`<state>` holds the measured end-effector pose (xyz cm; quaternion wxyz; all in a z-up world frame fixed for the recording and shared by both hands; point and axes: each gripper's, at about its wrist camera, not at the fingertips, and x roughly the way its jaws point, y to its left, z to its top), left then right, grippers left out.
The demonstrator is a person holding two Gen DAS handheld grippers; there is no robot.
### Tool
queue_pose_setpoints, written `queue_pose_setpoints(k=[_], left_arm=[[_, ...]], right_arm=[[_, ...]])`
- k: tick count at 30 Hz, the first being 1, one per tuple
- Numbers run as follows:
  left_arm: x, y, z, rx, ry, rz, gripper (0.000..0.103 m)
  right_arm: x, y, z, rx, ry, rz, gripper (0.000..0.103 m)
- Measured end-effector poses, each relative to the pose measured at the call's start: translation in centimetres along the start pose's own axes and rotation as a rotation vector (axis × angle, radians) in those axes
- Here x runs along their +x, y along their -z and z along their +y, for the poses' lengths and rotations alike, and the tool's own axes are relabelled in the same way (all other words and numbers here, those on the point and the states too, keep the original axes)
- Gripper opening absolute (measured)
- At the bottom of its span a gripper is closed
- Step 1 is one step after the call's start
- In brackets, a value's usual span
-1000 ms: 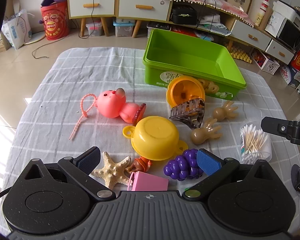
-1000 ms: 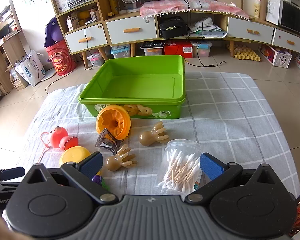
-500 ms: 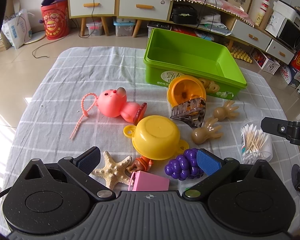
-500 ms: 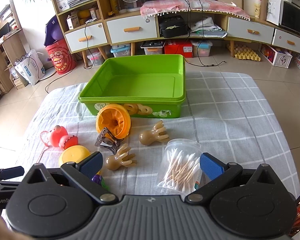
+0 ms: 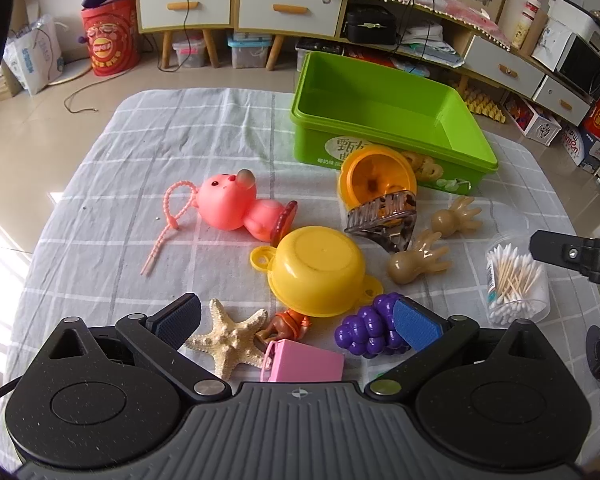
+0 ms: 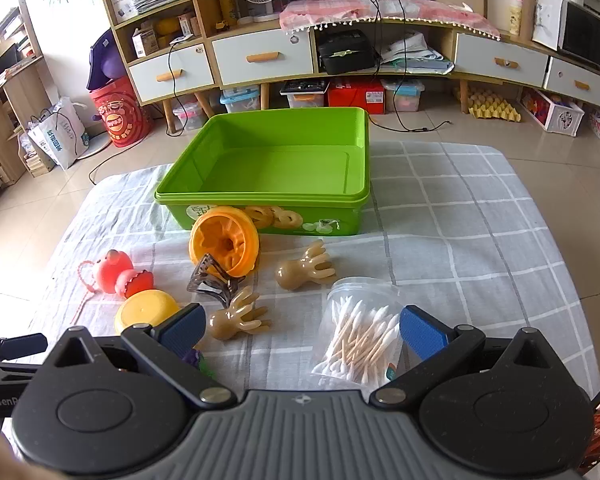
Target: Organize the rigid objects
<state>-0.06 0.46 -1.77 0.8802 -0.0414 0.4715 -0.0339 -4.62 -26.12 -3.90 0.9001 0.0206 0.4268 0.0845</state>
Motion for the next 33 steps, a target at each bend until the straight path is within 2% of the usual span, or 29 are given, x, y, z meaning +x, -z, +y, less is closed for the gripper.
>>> queue_pose_setpoints(k=[12, 19, 25, 33], left_arm=[[0.6, -0.1, 2.0, -0.029, -0.012, 0.037, 0.101], [1.9, 1.1, 2.0, 0.014, 0.044, 0.122, 0.101], [2.6, 2.1, 1.1, 0.062, 0.083, 0.167, 0.094], [3.9, 2.7, 0.3, 0.110, 0.093, 0.203, 0.079]], right_arm=[[1.4, -0.3, -1.9, 0.052, -0.010, 0.061, 0.088], [3.0, 0.2, -2.8, 0.068, 0.000, 0.127, 0.088], [5.0, 0.4, -4.4, 0.134, 0.019, 0.188, 0.088], [6.3, 0.9, -4.8, 0.171, 0.013, 0.235, 0.088]])
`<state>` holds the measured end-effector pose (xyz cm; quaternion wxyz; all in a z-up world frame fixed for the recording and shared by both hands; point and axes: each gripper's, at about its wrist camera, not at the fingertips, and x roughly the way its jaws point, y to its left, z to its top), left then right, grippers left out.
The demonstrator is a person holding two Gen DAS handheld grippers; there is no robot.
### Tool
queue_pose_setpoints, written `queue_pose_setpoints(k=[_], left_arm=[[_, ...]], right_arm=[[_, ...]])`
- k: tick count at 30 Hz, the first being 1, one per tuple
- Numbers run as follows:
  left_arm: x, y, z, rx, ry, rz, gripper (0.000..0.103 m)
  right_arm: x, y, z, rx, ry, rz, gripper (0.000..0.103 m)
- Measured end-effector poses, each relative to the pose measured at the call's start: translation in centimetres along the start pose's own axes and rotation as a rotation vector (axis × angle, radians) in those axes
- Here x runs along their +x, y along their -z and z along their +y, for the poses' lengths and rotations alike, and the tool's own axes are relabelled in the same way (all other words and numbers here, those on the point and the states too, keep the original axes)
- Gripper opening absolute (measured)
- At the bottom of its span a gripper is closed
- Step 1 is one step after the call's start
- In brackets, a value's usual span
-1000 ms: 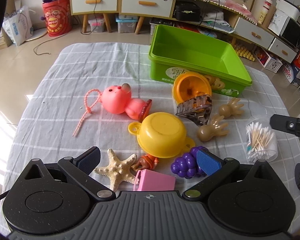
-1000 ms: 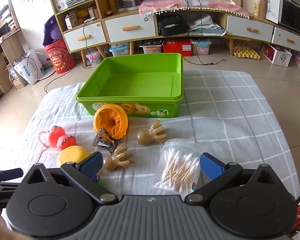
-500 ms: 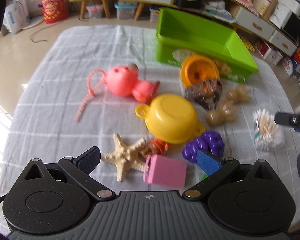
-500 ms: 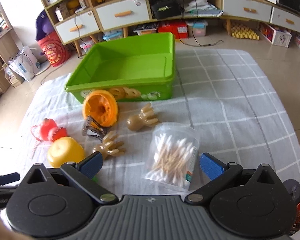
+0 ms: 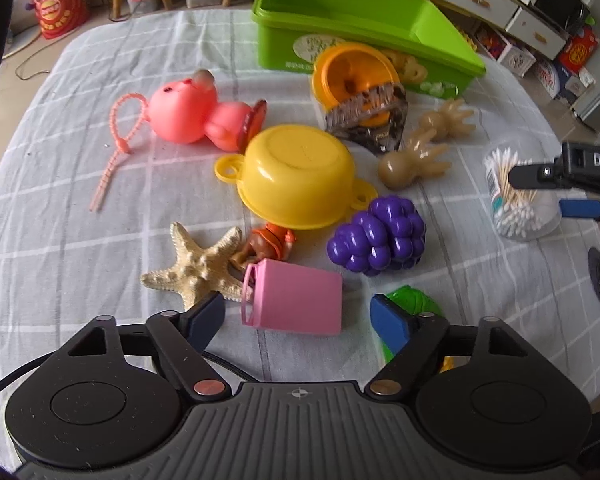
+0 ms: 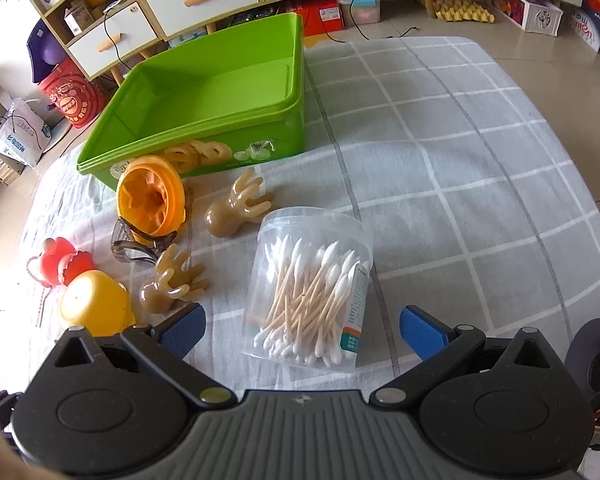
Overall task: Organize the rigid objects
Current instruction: 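Grasp the pink cup with the left tool while the right tool grasps the clear cotton-swab jar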
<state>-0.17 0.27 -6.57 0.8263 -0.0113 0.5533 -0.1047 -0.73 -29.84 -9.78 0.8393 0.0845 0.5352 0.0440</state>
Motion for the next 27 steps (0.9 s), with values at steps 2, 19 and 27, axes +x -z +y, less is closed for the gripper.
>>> queue_pose_setpoints(k=[2, 19, 27], left_arm=[[0.4, 0.1, -0.1, 0.013, -0.012, 0.009, 0.077], [1.0, 0.4, -1.2, 0.112, -0.084, -0.014, 0.062], [-0.1, 0.0, -1.1, 0.110, -0.079, -0.070, 0.062]], right_arm=[[0.2, 0.0, 0.0, -0.001, 0.006, 0.002, 0.088], [2.4, 0.3, -0.3, 0.026, 0.042, 0.051, 0.082], [2.1, 0.5, -0.5, 0.040, -0.004, 0.038, 0.050]])
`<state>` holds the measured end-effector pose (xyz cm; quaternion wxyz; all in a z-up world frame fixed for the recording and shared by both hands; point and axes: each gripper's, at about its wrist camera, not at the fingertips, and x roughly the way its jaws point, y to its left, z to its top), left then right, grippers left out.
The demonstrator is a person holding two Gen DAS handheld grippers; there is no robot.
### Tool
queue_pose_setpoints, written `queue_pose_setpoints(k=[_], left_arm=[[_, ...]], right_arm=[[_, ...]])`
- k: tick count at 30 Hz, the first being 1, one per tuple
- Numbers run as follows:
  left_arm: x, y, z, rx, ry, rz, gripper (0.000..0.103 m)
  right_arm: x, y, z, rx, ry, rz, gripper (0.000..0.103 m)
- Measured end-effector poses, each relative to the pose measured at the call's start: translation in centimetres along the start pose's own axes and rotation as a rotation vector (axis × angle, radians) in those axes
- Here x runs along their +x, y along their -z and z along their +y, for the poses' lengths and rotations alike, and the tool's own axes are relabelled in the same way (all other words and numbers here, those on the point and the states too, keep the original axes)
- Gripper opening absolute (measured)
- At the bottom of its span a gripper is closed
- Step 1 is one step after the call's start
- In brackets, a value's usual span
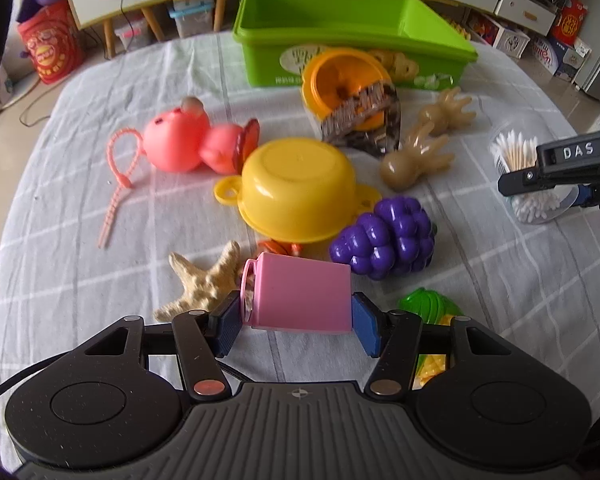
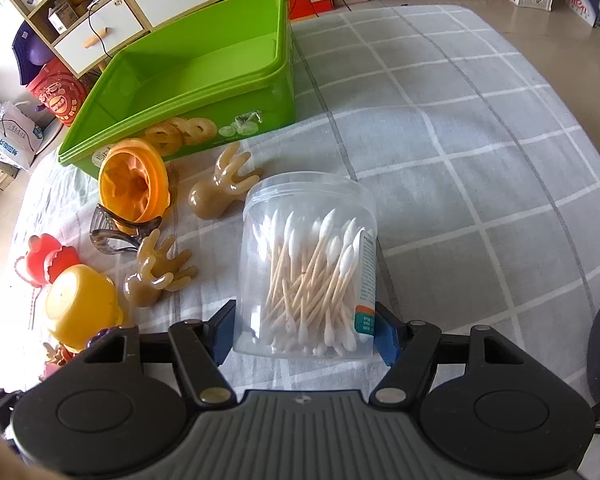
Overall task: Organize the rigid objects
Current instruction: 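Grasp the pink cup with the left tool while the right tool grasps the clear cotton-swab jar, then carry the pink cup with the left tool while the right tool carries the jar over the green bin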
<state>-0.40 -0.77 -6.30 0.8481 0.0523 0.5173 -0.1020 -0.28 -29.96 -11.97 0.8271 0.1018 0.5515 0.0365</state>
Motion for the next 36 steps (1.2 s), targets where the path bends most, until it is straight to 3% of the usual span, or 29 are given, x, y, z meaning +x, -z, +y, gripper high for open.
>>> queue_pose_setpoints(k=[10, 25, 36], left_arm=[[-1.9, -0.8, 0.8, -0.040, 0.026, -0.065, 0.061], [-4.9, -2.7, 2.0, -0.133, 0.130, -0.162, 0.061], [-4.7, -7.1, 1.5, -0.159, 0.195, -0.175, 0.061]], right_arm=[[-1.4, -0.2, -0.3, 0.016, -0.017, -0.051, 0.049], [-3.9, -0.8, 0.0, 0.057, -0.131, -0.105, 0.049], [-4.4, -2.8, 0.3, 0.129, -0.218, -0.071, 0.049]])
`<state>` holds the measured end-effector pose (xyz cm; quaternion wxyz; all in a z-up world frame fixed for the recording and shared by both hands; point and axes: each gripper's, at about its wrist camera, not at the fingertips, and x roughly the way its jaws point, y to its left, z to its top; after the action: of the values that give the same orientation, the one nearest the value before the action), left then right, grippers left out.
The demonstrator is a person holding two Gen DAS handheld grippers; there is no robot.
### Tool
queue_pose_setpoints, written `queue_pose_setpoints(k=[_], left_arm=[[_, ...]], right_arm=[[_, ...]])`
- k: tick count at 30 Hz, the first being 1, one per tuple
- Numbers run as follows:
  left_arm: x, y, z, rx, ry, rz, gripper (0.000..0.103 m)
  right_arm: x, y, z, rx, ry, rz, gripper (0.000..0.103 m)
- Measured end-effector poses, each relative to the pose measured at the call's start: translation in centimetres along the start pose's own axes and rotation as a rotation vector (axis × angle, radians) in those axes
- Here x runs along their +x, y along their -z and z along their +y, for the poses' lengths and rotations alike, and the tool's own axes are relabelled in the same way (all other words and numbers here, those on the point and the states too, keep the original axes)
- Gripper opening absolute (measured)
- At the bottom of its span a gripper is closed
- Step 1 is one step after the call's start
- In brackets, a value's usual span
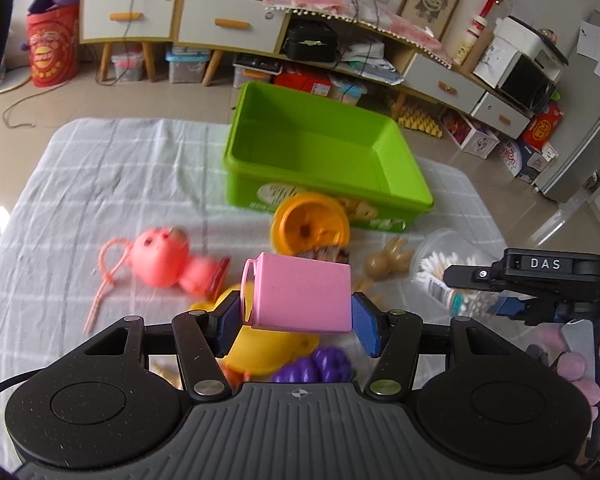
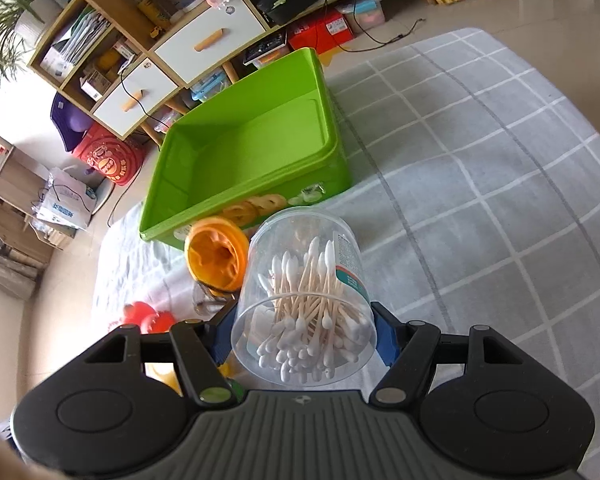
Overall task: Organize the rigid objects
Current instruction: 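Carry the pink cup with the left tool while the right tool carries the jar over the green bin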
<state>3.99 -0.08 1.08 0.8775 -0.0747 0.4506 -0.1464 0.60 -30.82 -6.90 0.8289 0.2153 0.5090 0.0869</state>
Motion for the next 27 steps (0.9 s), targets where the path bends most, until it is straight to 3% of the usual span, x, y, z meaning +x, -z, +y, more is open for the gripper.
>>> queue_pose_setpoints(k=[9, 16, 22, 27], left_arm=[[5.1, -6.3, -0.8, 0.032, 0.019, -0.038, 0.061], [10.1, -10.1, -1.3, 0.067, -0.018, -0.071, 0.062], [13.8, -10.8, -0.9, 0.091, -0.076, -0.012, 0.062], [14.6, -9.9, -0.4, 0.110, -0.100, 0.055, 0.062]], right_arm=[[1.0, -4.6, 1.9, 0.007, -0.060, -0.075, 0.049], [3.3, -7.8, 2.9, -0.037, -0.083, -0.176, 0.049], [5.9, -8.7, 2.9, -0.092, -0.062, -0.198, 0.049], [7.3, -8.4, 3.6, -0.156, -0.035, -0.184, 0.049]])
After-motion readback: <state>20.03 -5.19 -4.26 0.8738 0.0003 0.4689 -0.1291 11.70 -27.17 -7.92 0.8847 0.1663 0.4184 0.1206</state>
